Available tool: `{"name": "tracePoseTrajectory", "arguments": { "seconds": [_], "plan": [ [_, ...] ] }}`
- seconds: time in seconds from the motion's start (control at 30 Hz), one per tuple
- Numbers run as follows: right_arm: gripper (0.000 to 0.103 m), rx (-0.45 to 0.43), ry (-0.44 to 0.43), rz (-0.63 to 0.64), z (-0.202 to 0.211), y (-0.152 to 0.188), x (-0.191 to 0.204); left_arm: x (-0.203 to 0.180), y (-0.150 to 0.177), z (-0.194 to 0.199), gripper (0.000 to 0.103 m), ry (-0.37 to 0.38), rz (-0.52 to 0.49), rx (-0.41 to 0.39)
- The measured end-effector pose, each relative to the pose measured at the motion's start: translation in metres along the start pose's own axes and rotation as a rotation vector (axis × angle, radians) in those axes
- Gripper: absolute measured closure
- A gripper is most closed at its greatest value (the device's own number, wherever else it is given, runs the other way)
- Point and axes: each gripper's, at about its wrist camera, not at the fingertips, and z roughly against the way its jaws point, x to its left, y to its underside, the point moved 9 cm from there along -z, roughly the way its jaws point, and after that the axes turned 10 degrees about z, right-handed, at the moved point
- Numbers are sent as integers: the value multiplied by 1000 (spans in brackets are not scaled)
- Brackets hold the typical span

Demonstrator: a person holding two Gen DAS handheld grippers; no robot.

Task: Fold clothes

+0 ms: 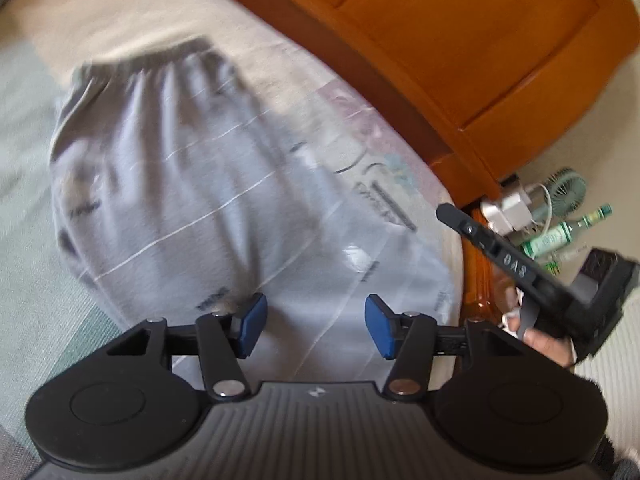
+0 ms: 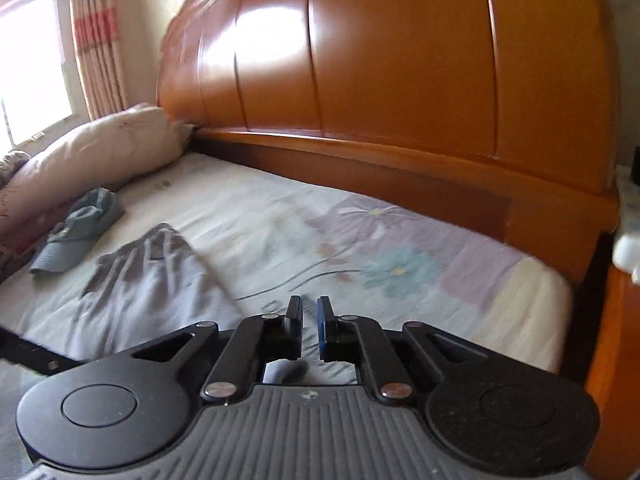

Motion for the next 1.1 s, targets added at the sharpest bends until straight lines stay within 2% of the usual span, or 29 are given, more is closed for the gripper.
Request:
{"name": "tracePoseTrajectory", "arguments": {
  "seconds": [0.03,0.1,0.2,0.27,0.33,0.4,0.43,0.5,0.53,0.6,0.7,0.8,0.87,0.97,1.03,1.1],
  "plan": [
    [89,-4,-25,-27,4,-2,-2,-6,2,2,45,14,-27,-2],
    [86,-7,-141,-69,13,-2,7,-9,9,1,36,5,-68,5],
    [79,54,-238,-49,16,19,30,4,27,-6,36,-50,-85,52],
    [78,133,-263,-6,11,44,42,8,33,1,35,-35,-86,43],
    [79,130,-261,18,16,58,42,8,36,11,36,-28,-69,44],
    [76,122,-254,33,23,53,43,5,36,18,35,-22,-77,44],
    [73,98,-250,61,27,46,46,3,35,20,35,-20,-88,42],
    [54,51,-242,116,33,33,52,-1,33,20,35,-32,-104,31],
    [52,47,-257,138,32,30,58,-3,30,19,35,-33,-105,25],
    [52,95,-288,160,22,39,64,-7,27,18,35,-25,-98,12],
    [56,105,-242,197,20,46,61,-9,24,21,35,-23,-90,4],
    [55,90,-189,235,26,46,59,-11,26,25,35,-16,-94,3],
    [55,52,-224,275,39,39,70,-7,26,27,35,-24,-78,-8],
    [54,45,-354,331,53,46,101,0,25,32,35,-37,-42,-25],
    [54,80,-402,372,51,60,117,6,26,35,35,-49,-17,-27],
    [54,168,-393,419,38,83,125,11,29,40,35,-60,2,-28]
  ]
}}
